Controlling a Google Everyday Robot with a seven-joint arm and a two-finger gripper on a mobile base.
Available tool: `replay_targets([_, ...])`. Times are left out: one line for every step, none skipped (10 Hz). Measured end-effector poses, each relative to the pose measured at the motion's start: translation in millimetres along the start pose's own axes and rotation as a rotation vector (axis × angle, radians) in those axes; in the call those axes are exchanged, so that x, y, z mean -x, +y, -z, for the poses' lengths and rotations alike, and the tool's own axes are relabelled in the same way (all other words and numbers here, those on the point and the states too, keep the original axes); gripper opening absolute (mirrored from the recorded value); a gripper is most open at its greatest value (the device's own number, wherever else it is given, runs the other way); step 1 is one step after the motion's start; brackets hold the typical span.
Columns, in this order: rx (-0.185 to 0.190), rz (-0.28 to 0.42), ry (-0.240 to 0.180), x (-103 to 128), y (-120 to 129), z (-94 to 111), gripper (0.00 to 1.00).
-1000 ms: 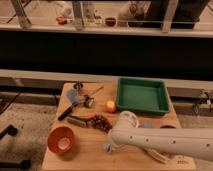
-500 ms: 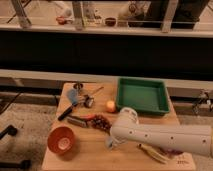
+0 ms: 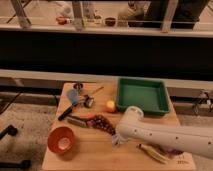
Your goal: Wipe table surface with towel
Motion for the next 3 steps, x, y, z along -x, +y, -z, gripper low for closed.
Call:
replay_targets([0.000,-0.005,-0.003,-3.8,2.2,-0.5,0.00])
replay_targets([0.000,-0.005,-0.006,-5.0,5.9,-1.0,0.00])
replay_targets([0.001,-0.002,-0.010,-3.7,10.1,-1.3,0.00])
